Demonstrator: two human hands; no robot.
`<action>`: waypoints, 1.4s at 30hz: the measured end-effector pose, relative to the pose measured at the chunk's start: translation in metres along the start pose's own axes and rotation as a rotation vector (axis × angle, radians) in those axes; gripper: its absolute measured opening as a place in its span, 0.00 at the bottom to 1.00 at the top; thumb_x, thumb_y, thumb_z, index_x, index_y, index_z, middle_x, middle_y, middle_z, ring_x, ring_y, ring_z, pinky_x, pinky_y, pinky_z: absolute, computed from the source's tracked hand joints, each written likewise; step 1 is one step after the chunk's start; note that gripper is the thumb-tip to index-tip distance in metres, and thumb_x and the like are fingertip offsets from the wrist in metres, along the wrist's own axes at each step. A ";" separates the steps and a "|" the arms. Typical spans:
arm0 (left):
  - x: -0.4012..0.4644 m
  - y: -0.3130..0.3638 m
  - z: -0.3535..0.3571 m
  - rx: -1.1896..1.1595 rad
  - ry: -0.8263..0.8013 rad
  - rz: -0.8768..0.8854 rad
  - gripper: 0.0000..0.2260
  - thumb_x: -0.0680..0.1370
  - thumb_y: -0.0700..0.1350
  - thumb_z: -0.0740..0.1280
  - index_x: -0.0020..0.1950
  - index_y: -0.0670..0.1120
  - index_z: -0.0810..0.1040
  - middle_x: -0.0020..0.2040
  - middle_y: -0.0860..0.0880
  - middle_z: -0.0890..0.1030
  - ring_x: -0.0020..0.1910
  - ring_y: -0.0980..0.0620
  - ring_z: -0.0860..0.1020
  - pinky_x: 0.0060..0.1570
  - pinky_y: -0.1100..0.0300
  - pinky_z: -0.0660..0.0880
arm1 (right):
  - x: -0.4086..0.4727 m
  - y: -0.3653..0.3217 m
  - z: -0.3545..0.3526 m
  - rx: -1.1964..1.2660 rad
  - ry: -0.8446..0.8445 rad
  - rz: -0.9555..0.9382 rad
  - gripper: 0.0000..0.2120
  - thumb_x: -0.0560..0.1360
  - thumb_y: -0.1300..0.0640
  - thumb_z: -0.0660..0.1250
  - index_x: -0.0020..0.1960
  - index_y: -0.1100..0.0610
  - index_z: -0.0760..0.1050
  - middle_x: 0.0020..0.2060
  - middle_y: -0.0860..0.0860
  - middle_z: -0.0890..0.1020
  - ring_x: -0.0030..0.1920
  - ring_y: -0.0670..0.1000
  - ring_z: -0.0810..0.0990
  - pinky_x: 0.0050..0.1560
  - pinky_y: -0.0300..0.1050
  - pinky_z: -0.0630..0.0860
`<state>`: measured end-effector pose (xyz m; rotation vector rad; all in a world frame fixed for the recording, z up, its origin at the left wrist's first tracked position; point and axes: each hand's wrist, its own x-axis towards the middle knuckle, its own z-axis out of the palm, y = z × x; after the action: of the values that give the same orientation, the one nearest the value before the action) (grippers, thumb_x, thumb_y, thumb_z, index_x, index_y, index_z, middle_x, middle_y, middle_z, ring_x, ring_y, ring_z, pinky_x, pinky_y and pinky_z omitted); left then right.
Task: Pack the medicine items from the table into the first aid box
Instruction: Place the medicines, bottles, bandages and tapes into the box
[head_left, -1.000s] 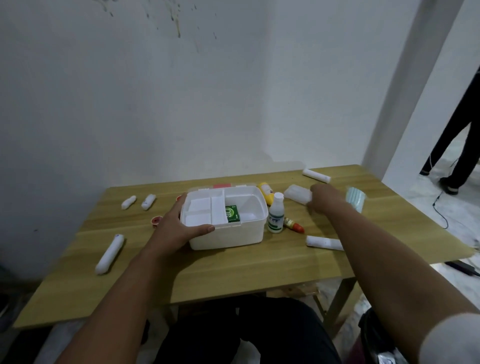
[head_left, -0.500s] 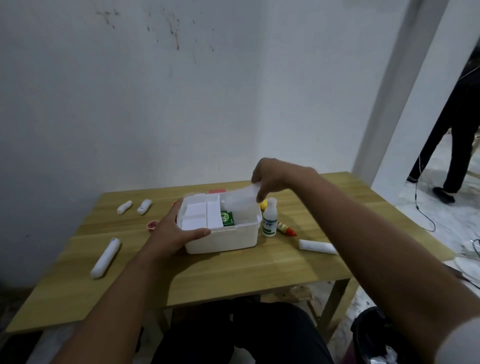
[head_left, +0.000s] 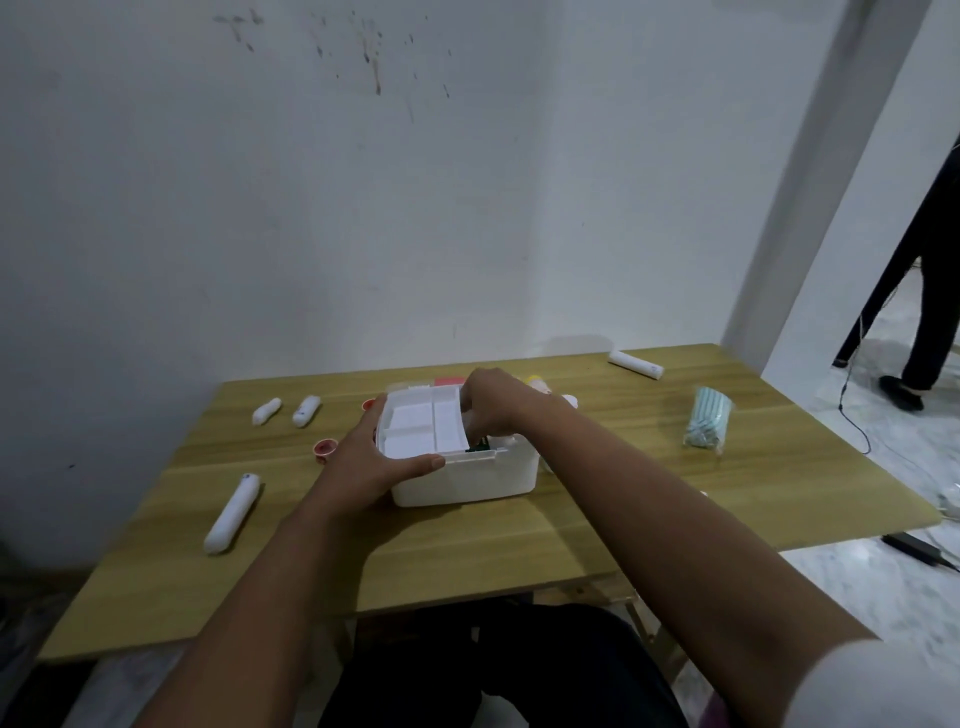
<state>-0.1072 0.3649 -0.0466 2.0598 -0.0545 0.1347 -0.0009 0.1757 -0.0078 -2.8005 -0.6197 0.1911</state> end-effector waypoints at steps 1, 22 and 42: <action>0.000 0.000 0.000 -0.007 -0.001 0.007 0.45 0.67 0.55 0.80 0.78 0.58 0.60 0.64 0.61 0.69 0.62 0.57 0.68 0.45 0.68 0.69 | 0.002 0.001 0.002 0.031 0.017 0.013 0.10 0.65 0.59 0.79 0.45 0.60 0.86 0.39 0.54 0.85 0.40 0.54 0.80 0.37 0.45 0.76; -0.001 0.002 0.003 -0.035 -0.001 -0.012 0.41 0.69 0.53 0.79 0.75 0.63 0.59 0.67 0.56 0.70 0.61 0.56 0.67 0.42 0.70 0.65 | -0.068 0.162 -0.088 0.106 0.486 0.480 0.12 0.74 0.58 0.71 0.54 0.62 0.85 0.51 0.58 0.87 0.51 0.59 0.84 0.52 0.49 0.81; -0.012 0.020 0.004 0.006 -0.002 -0.050 0.36 0.70 0.52 0.78 0.68 0.66 0.58 0.62 0.61 0.69 0.61 0.55 0.67 0.41 0.69 0.67 | -0.100 0.201 -0.097 0.513 0.382 0.639 0.17 0.68 0.66 0.79 0.56 0.66 0.81 0.44 0.63 0.85 0.40 0.58 0.85 0.46 0.57 0.85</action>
<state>-0.1205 0.3518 -0.0327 2.0651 -0.0033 0.1023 0.0062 -0.0654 0.0350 -2.3356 0.3753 -0.0636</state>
